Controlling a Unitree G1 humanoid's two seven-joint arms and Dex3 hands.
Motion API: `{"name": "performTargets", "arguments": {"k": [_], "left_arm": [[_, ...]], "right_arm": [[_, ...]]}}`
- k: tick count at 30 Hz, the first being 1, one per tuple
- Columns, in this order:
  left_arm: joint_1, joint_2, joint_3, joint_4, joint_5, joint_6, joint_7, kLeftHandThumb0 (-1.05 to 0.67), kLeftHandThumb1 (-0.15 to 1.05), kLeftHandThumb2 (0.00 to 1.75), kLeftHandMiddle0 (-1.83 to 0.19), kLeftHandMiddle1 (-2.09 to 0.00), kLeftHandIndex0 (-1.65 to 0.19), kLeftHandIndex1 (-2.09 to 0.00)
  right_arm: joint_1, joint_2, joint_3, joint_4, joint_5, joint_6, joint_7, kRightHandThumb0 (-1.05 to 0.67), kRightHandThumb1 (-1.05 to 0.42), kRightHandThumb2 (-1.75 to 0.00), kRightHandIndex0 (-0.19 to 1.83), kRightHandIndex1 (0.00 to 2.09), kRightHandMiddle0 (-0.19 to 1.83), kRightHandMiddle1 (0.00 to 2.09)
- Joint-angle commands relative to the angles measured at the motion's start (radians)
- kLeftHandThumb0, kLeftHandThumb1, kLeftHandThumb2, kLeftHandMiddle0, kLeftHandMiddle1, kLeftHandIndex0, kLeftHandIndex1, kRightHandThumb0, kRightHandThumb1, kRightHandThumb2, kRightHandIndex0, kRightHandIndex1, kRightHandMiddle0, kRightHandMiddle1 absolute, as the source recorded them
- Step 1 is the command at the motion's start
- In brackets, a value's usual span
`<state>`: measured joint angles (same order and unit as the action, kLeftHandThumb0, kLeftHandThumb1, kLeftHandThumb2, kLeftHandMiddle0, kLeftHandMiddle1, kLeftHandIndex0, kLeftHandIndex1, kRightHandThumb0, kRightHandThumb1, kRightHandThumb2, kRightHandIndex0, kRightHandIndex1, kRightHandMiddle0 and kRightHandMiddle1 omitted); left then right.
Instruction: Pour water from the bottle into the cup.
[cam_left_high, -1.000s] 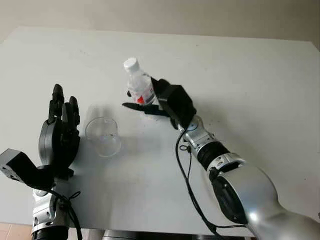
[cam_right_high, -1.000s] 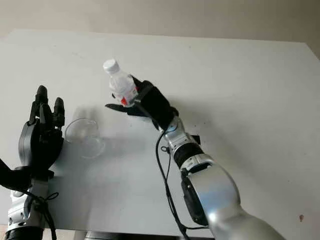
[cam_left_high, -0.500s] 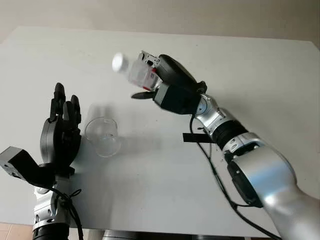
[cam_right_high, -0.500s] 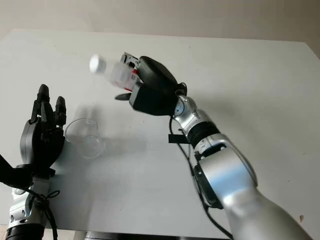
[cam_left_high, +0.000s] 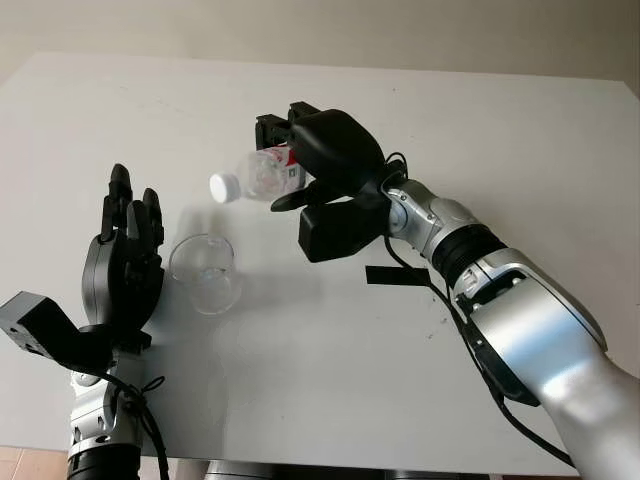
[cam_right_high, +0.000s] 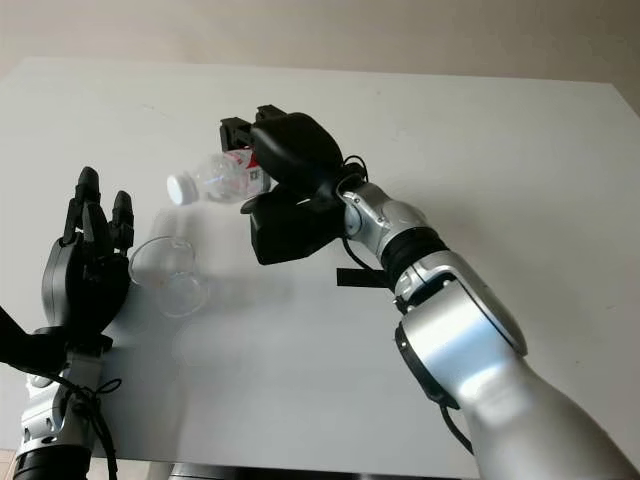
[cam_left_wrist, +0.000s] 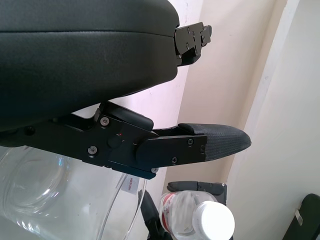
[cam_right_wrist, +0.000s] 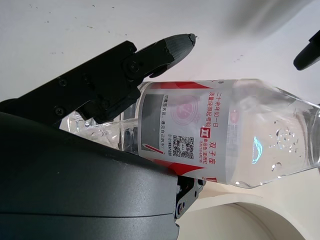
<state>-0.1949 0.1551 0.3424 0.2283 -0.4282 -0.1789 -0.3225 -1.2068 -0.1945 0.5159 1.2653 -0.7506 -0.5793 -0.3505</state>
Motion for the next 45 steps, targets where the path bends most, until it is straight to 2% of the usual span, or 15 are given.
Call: {"name": "performTargets", "arguments": {"k": [1, 7, 15, 22, 27, 32, 36, 40, 45], "left_arm": [[0.008, -0.013, -0.003, 0.029, -0.003, -0.001, -0.002, -0.73, 1.05, 0.46, 0.15, -0.05, 0.17, -0.05], [0.000, -0.018, -0.004, 0.044, -0.003, -0.012, -0.006, -0.75, 1.05, 0.44, 0.17, -0.05, 0.19, -0.04], [0.003, -0.021, -0.005, 0.043, 0.001, -0.018, 0.002, -0.75, 1.05, 0.44, 0.15, -0.06, 0.18, -0.05], [0.007, -0.024, -0.005, 0.036, -0.008, -0.010, 0.004, -0.75, 1.05, 0.44, 0.15, -0.05, 0.18, -0.05], [0.010, -0.024, -0.006, 0.028, -0.007, -0.003, 0.006, -0.75, 1.05, 0.45, 0.16, -0.05, 0.18, -0.05], [0.009, -0.023, -0.005, 0.032, -0.009, 0.001, 0.003, -0.75, 1.05, 0.45, 0.16, -0.05, 0.18, -0.05], [0.008, -0.025, -0.007, 0.027, -0.003, 0.003, 0.011, -0.75, 1.05, 0.46, 0.15, -0.05, 0.18, -0.05], [0.006, -0.027, -0.007, 0.031, -0.005, -0.001, 0.009, -0.74, 1.05, 0.46, 0.15, -0.06, 0.18, -0.05], [0.006, -0.028, -0.004, 0.035, -0.015, 0.002, 0.003, -0.74, 1.05, 0.44, 0.16, -0.05, 0.19, -0.05]], "right_arm": [[-0.034, 0.014, 0.011, -0.004, -0.005, -0.012, -0.016, -0.16, -0.97, -0.25, 1.01, 2.09, 0.68, 2.09], [-0.049, 0.035, 0.048, -0.002, -0.035, -0.004, -0.050, -0.17, -0.98, -0.27, 1.01, 2.09, 0.69, 2.09], [-0.074, 0.036, 0.151, -0.006, -0.146, -0.011, -0.208, -0.22, -1.05, -0.35, 1.01, 2.09, 0.69, 2.09], [-0.093, 0.038, 0.219, -0.012, -0.227, 0.000, -0.358, -0.29, -1.02, -0.29, 1.11, 2.09, 0.63, 2.09], [-0.107, 0.032, 0.256, -0.013, -0.268, -0.001, -0.440, -0.31, -1.05, -0.24, 1.18, 2.09, 0.77, 2.09], [-0.121, 0.028, 0.296, -0.008, -0.312, 0.029, -0.525, -0.36, -1.05, -0.22, 1.22, 2.09, 0.84, 2.09], [-0.129, 0.025, 0.330, -0.005, -0.348, 0.072, -0.581, -0.34, -1.04, -0.24, 1.22, 2.09, 0.82, 2.09], [-0.133, 0.024, 0.362, -0.003, -0.388, 0.113, -0.658, -0.32, -1.05, -0.19, 1.18, 2.09, 0.74, 2.09], [-0.146, 0.023, 0.410, 0.000, -0.442, 0.181, -0.726, -0.33, -1.04, -0.21, 1.20, 2.09, 0.81, 2.09]]}}
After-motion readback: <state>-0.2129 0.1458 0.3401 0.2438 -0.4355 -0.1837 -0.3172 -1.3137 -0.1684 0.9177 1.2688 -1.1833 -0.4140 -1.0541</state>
